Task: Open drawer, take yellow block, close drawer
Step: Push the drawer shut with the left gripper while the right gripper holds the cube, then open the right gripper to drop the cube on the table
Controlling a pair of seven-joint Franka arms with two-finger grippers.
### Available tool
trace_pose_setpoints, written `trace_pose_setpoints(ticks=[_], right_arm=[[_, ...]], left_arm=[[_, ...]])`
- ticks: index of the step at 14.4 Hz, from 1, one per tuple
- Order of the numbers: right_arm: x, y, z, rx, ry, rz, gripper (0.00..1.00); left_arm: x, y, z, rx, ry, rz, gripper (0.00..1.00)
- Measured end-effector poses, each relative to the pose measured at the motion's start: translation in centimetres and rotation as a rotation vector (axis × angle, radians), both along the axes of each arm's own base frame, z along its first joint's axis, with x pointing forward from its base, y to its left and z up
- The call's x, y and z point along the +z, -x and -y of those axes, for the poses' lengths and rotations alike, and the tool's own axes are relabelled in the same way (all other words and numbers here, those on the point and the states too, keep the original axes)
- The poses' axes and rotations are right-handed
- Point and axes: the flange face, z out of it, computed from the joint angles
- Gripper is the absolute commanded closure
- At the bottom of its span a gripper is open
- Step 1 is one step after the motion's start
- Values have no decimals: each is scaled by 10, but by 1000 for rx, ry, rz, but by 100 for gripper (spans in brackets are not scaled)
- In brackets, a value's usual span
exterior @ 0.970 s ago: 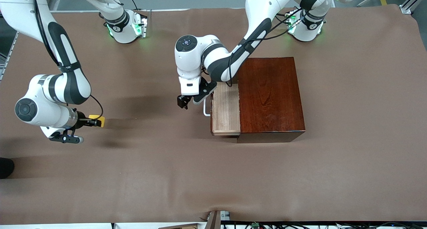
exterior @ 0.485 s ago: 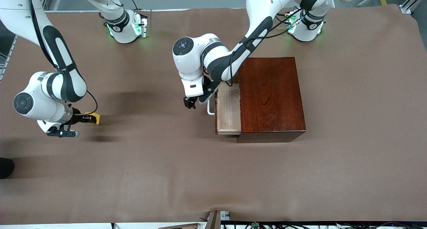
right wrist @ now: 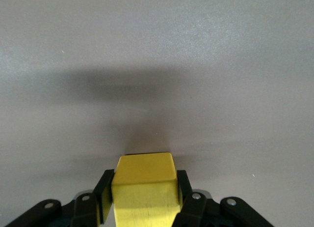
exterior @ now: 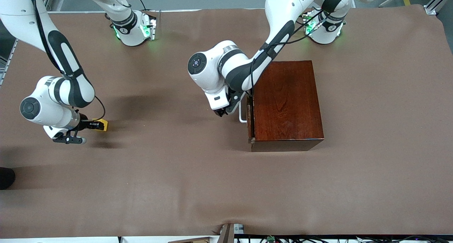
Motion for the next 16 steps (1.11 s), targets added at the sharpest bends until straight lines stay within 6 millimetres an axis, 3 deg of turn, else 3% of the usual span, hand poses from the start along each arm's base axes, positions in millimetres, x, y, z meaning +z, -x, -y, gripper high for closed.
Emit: trace_pose_setpoints(ticks=[1, 6, 9, 11, 13, 16], right_arm=[[0, 0, 0, 0, 0, 1, 3], [-1, -2, 0, 0, 0, 12, 0], [18, -15, -3, 8, -7, -10, 0], [52, -29, -6, 17, -17, -51, 0], [100, -45, -14, 34, -25, -68, 0], [174, -62, -29, 62, -28, -44, 0]], left_arm=[[-3, 2, -3, 4, -23, -15, 0], [-12, 3, -6, 8, -43, -29, 0], [-11, 5, -4, 5, -40, -30, 0], [-7, 8, 0, -11, -31, -33, 0], [5, 9, 3, -30, -13, -28, 0], [56, 4, 1, -60, 28, 8, 0]])
